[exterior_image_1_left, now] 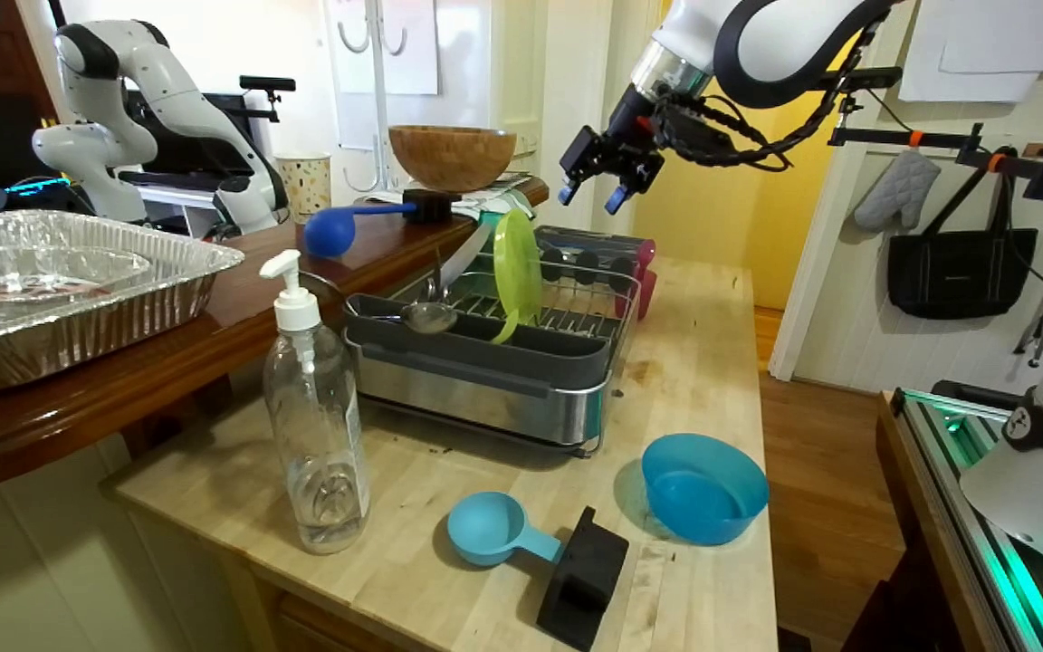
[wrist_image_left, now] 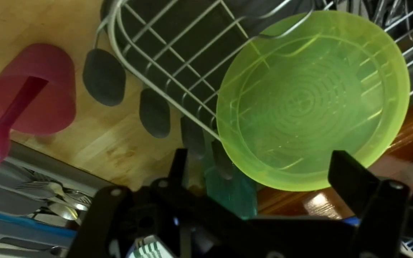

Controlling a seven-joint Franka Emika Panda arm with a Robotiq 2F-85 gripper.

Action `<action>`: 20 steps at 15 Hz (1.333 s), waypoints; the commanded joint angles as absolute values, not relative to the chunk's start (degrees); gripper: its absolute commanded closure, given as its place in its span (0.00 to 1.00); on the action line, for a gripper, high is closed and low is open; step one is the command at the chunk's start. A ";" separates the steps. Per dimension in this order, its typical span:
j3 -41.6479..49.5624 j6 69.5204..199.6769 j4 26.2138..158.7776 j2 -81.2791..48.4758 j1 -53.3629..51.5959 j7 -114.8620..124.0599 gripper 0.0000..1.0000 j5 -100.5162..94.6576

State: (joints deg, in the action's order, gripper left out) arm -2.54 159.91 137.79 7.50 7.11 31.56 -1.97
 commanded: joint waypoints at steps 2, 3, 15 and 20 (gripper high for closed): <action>-2.88 162.98 131.45 0.87 7.25 37.21 0.00 -1.45; -2.88 163.09 130.22 -0.04 7.32 38.57 0.00 -2.12; -0.73 152.32 114.99 -9.89 3.80 38.40 0.00 -0.12; 1.09 146.59 111.04 -12.89 1.24 38.48 0.00 -1.84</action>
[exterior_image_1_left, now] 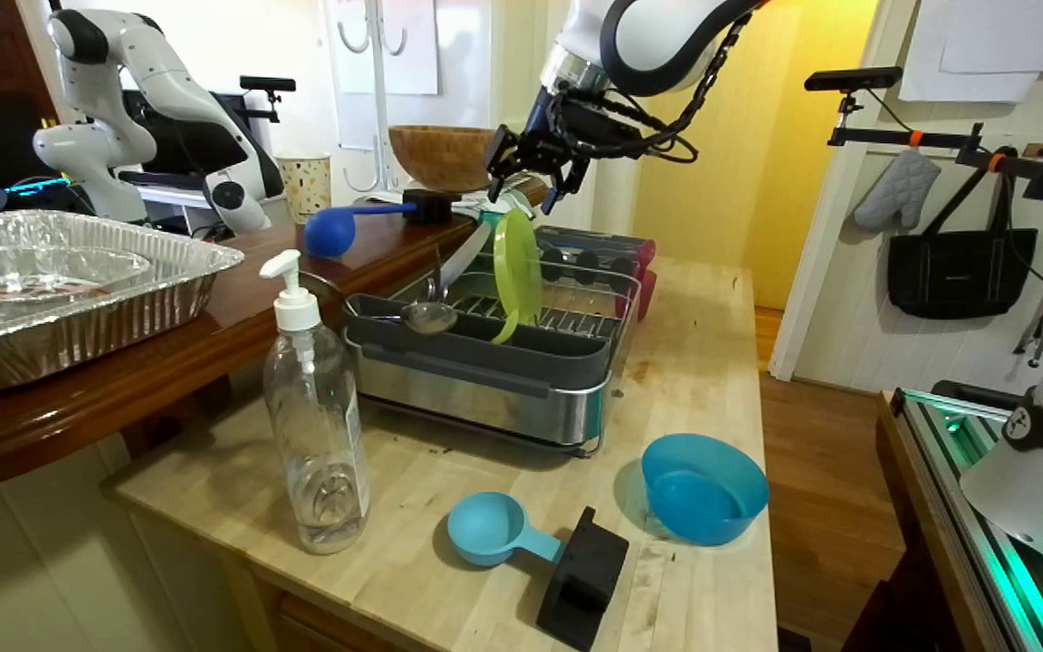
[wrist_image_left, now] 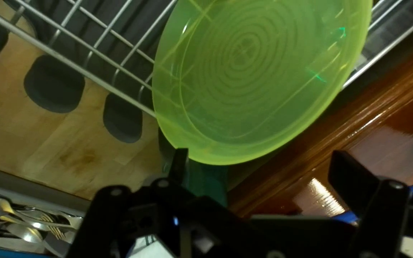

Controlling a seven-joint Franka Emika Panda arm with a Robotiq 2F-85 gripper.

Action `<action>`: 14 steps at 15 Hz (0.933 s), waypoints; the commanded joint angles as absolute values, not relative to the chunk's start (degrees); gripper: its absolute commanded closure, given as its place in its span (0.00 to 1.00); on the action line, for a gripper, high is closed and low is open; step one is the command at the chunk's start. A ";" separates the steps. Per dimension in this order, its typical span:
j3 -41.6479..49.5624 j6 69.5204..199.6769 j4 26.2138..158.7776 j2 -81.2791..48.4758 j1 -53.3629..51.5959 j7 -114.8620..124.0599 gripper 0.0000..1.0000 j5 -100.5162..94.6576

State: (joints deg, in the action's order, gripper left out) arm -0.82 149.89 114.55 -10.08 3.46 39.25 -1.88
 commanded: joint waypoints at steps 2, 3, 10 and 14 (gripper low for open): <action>1.49 145.73 110.24 -13.89 0.60 37.84 0.26 -1.46; 1.54 145.46 110.03 -14.23 0.46 37.07 0.32 -1.02; 1.58 144.62 110.50 -13.66 0.42 32.99 0.86 1.69; 1.75 144.77 111.79 -11.33 0.47 33.16 0.96 3.78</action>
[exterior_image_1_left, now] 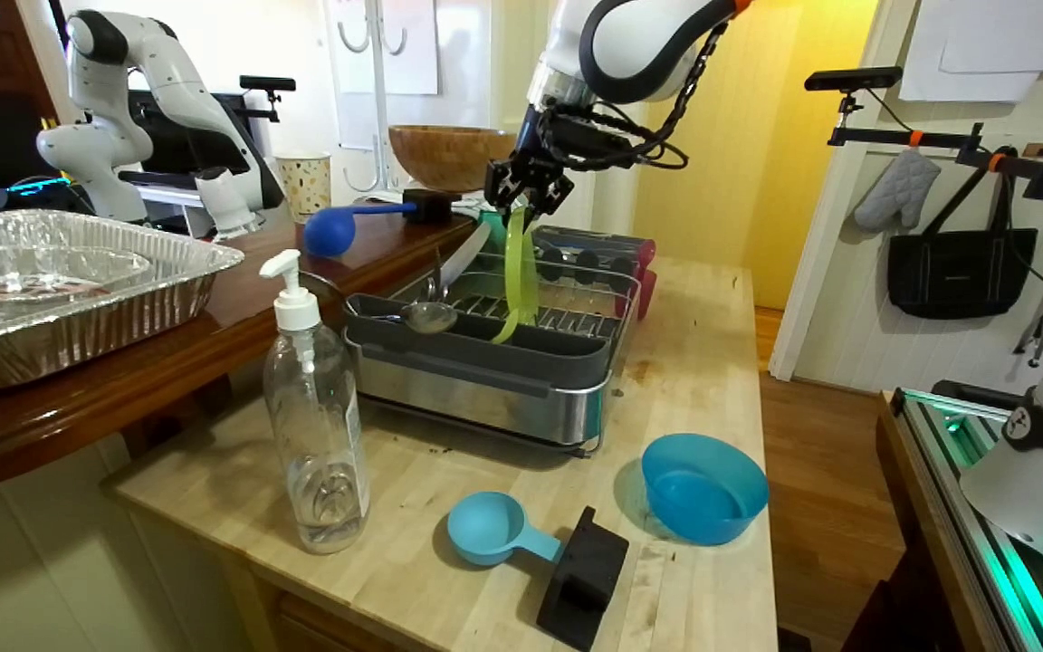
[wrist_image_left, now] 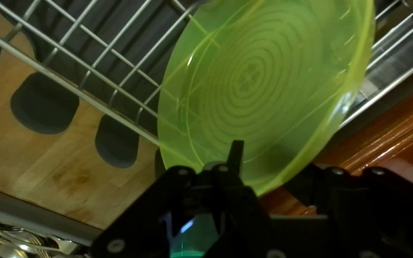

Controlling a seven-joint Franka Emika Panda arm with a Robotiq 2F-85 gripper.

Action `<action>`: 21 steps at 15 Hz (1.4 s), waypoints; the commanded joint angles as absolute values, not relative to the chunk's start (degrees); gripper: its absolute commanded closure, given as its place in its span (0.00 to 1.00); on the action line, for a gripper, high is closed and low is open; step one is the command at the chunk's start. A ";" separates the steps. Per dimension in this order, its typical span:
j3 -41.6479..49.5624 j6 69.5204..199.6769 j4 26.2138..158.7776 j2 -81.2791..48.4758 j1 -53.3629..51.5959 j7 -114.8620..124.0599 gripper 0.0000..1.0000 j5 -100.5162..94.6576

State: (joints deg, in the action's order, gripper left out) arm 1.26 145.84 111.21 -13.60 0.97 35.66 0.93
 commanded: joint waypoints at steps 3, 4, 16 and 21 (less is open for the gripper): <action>2.35 145.10 112.53 -9.37 0.11 34.30 0.96 3.20; 2.41 145.22 112.78 -8.33 -0.02 34.56 1.00 2.87; 1.08 142.95 123.13 7.29 0.40 20.18 0.97 2.82; 2.46 138.34 129.44 15.94 1.76 10.88 0.97 2.04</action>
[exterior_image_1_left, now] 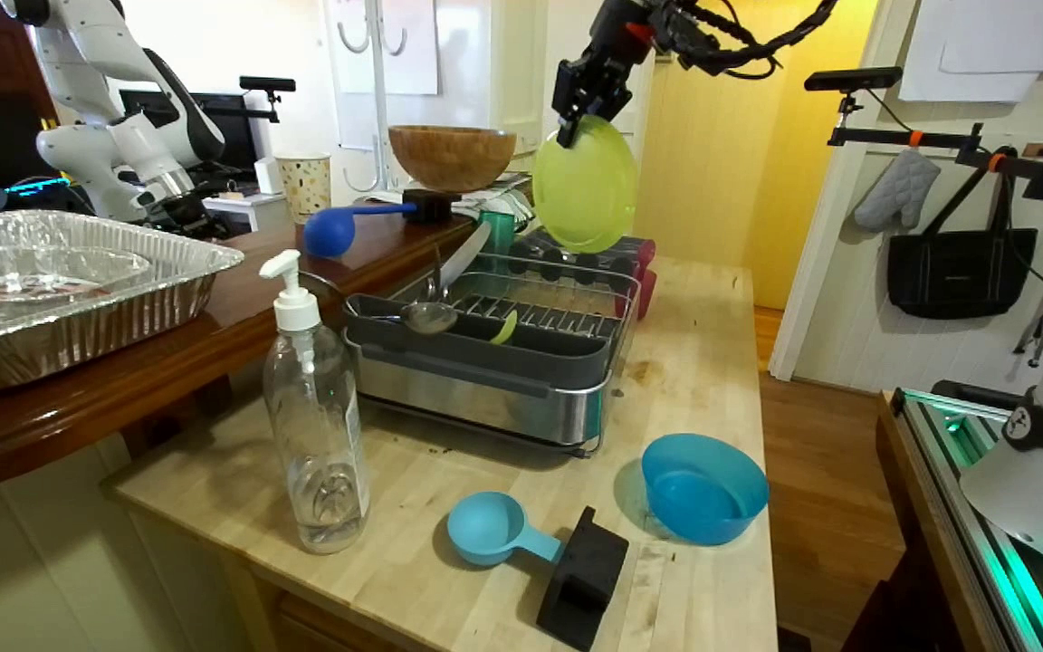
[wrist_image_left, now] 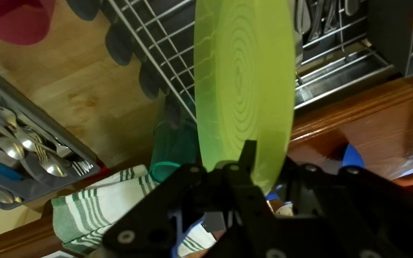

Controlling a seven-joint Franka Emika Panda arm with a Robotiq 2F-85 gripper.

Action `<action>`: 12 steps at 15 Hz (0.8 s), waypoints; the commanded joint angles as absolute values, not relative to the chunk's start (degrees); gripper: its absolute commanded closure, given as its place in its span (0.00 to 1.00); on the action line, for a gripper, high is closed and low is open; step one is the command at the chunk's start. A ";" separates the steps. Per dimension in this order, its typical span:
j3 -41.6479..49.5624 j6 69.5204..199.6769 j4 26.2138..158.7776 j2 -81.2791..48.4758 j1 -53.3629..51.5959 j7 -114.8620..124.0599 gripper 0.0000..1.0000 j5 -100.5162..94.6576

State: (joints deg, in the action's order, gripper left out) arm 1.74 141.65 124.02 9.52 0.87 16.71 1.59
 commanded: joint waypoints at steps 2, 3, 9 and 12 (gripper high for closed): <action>3.18 135.56 131.02 18.75 2.62 7.61 0.97 0.96; 3.57 134.53 131.92 20.00 2.99 5.85 0.97 0.53; 5.74 127.78 136.04 25.71 5.73 -4.16 0.97 -4.26; 6.48 125.37 138.22 27.26 7.50 -7.57 0.97 -9.01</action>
